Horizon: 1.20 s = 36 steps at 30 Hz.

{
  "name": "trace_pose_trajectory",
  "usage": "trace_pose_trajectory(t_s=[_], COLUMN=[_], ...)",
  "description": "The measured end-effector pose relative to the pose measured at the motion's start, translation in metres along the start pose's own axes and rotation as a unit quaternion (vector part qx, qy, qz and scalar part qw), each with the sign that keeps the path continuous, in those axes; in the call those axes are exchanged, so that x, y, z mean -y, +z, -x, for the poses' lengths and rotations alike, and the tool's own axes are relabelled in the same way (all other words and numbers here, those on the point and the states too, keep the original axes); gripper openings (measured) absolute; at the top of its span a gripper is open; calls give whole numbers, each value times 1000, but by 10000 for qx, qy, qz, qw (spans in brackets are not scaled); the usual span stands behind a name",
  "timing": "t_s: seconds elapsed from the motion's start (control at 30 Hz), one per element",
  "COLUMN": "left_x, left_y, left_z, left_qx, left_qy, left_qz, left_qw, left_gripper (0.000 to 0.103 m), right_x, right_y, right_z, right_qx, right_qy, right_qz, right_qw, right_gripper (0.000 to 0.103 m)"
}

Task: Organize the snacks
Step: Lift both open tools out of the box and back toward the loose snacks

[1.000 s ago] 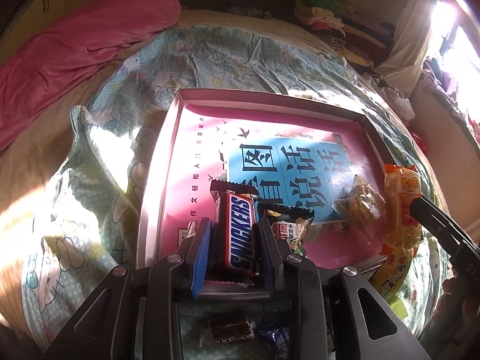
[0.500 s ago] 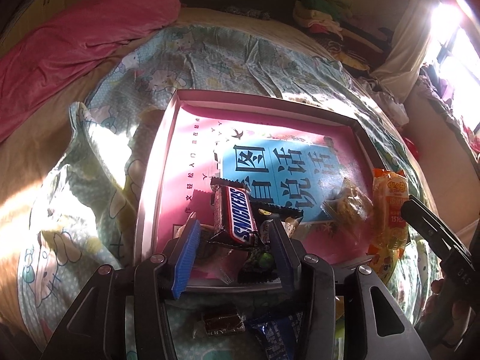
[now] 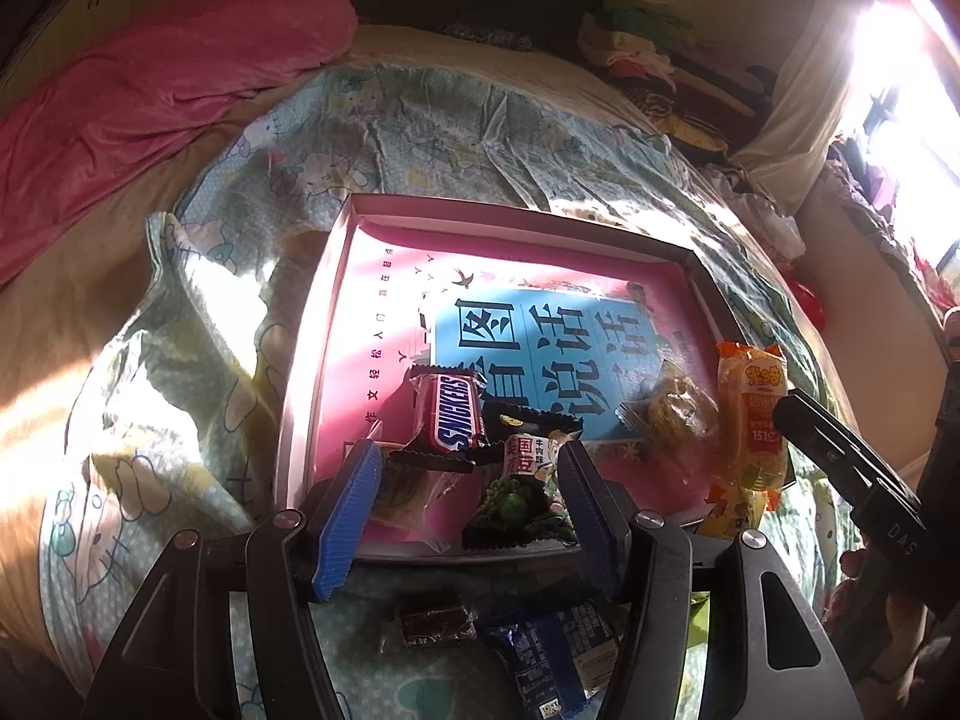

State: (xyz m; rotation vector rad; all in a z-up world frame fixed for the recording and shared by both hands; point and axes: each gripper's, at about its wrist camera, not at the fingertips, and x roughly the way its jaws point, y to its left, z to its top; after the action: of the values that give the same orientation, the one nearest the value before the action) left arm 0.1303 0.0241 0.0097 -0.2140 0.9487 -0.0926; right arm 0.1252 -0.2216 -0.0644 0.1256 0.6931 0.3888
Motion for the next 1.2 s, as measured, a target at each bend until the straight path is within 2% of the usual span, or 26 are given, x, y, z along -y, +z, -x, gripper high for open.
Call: trace_pose_trajectory(t_s=[0.23, 1.2], left_x=[-1, 8], left_y=[-4, -17], left_z=[7, 34], left_qx=[23, 110], left_qy=[-42, -78], left_qz=[33, -182], left_qw=[10000, 9997], left_gripper=[69, 69], right_x=[-2, -22], right_y=[0, -8], right_z=[2, 17], right_qx=[37, 53], right_qy=[35, 286], right_qz=[22, 263], right_qw=[10000, 9992], right_gripper=[57, 59])
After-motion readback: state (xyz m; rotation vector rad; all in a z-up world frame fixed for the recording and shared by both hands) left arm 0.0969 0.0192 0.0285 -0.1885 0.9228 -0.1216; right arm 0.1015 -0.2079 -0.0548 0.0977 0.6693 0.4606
